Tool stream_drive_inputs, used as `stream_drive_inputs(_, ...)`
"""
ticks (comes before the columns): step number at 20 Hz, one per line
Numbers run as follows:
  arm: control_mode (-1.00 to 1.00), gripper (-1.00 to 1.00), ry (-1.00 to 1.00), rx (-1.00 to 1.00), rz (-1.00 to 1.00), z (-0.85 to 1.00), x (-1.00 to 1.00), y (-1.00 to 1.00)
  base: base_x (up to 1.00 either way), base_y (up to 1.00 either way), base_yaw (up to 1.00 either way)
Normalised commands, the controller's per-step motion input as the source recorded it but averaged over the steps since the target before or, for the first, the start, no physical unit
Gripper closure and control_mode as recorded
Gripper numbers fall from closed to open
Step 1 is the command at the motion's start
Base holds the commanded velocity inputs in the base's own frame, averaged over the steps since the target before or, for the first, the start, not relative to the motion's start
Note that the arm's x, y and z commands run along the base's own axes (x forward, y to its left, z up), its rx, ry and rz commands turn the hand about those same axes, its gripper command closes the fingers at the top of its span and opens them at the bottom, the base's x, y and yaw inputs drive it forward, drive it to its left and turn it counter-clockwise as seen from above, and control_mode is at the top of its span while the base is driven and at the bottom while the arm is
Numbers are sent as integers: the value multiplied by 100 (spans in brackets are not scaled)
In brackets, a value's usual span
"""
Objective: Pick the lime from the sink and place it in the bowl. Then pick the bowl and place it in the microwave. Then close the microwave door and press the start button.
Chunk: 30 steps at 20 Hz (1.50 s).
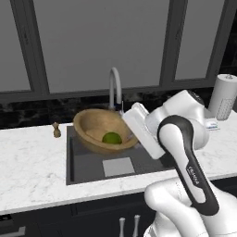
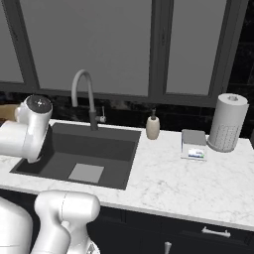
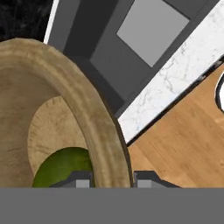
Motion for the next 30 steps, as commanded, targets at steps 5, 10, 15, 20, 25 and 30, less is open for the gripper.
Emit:
stream_drive_inputs(5, 100, 100, 1, 0, 0, 0, -47, 0, -13, 0, 0)
stream_drive_inputs(10, 100, 100, 0, 0, 0, 0, 0, 0, -50, 9, 0)
stream_drive_inputs(15, 100, 100, 0, 0, 0, 0, 0, 0, -59, 0, -14)
stream_drive_inputs(20, 100, 100, 0, 0, 0, 0, 0, 0, -45, 0, -40)
stream_drive_inputs(25, 100, 100, 0, 0, 0, 0, 0, 0, -38, 6, -62)
stream_drive_inputs(30, 100, 100, 0, 0, 0, 0, 0, 0, -39, 2, -67)
